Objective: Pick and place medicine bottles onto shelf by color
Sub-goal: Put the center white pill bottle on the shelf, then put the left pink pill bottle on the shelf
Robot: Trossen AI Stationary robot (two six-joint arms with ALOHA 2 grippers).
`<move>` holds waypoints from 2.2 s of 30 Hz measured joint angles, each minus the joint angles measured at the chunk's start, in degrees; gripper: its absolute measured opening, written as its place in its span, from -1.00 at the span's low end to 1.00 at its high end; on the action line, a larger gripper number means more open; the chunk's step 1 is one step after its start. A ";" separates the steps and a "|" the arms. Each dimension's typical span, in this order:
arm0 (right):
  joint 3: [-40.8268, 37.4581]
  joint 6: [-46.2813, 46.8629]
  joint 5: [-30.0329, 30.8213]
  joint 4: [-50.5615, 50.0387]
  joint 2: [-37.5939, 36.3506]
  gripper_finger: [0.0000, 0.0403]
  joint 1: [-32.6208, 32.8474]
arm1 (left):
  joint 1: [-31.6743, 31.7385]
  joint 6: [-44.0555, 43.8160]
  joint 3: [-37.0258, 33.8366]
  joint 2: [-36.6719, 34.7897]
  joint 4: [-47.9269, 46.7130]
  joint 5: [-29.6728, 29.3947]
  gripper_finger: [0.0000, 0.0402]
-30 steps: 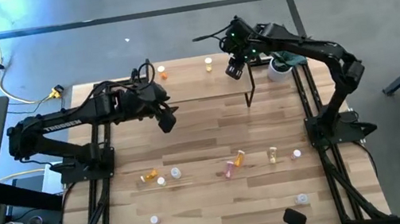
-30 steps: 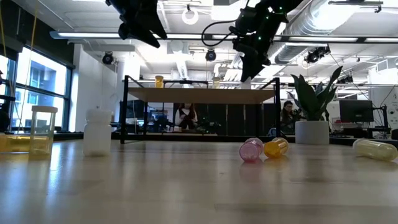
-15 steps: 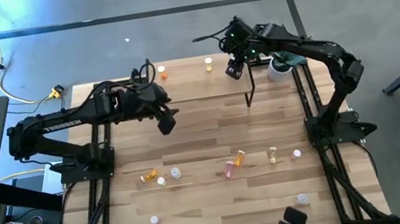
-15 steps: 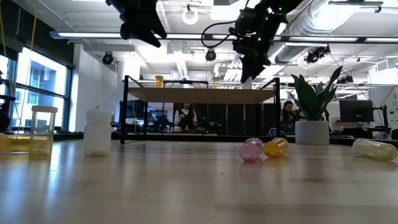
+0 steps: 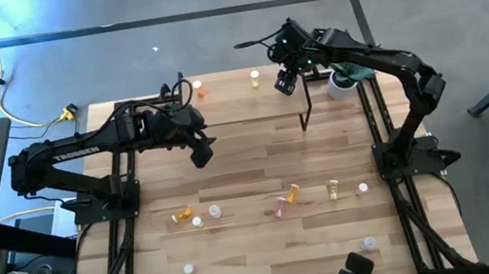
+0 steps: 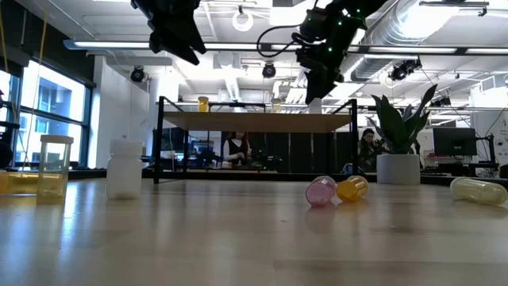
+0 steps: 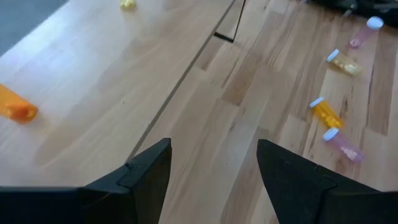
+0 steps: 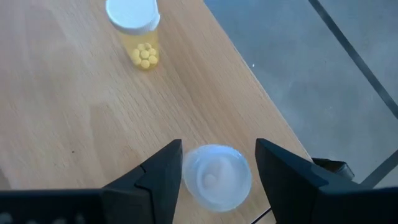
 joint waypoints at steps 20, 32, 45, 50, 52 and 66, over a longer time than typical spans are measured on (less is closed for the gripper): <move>0.00 1.40 0.33 3.55 -8.80 -0.03 0.58 | -3.65 -1.53 0.00 -1.34 -7.27 8.19 0.13; 0.02 9.28 0.25 4.46 -15.20 -0.03 6.53 | -18.96 -9.86 -0.02 -4.75 -13.79 1.19 0.13; 0.02 20.10 0.09 4.85 -17.48 -0.03 15.69 | -45.03 -28.66 -0.02 -4.66 -16.18 -11.40 0.13; 0.02 23.32 0.09 4.83 -17.37 -0.03 20.62 | -56.20 -38.25 -0.02 -2.61 -16.38 -21.29 0.13; 0.04 24.41 0.09 4.83 -17.37 -0.03 22.34 | -59.98 -41.95 -0.02 -1.33 -16.42 -24.62 0.13; 0.04 27.09 0.11 4.63 -17.35 -0.03 29.85 | -74.13 -65.61 -0.02 12.68 -16.77 -35.80 0.13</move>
